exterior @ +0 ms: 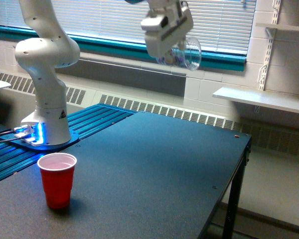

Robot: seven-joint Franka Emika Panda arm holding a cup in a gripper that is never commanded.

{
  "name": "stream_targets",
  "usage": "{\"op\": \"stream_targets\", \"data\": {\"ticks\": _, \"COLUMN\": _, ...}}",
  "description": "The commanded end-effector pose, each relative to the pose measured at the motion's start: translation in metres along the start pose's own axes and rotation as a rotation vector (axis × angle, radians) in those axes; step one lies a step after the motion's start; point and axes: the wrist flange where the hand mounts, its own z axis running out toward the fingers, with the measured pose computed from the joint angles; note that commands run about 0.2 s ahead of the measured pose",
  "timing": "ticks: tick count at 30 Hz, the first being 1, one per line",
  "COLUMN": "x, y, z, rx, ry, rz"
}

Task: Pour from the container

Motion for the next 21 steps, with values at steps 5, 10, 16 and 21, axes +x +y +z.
{"op": "stream_targets", "data": {"ticks": 5, "x": -0.015, "y": 0.033, "z": -0.116, "rx": 0.258, "ry": -0.103, "rz": -0.025}}
{"op": "stream_targets", "data": {"ticks": 10, "x": -0.045, "y": 0.054, "z": -0.127, "rx": 0.237, "ry": -0.139, "rz": -0.062}}
{"op": "stream_targets", "data": {"ticks": 16, "x": -0.060, "y": 0.068, "z": -0.126, "rx": 0.189, "ry": -0.209, "rz": -0.068}}
{"op": "stream_targets", "data": {"ticks": 21, "x": -0.059, "y": 0.074, "z": -0.133, "rx": 0.202, "ry": -0.211, "rz": -0.061}}
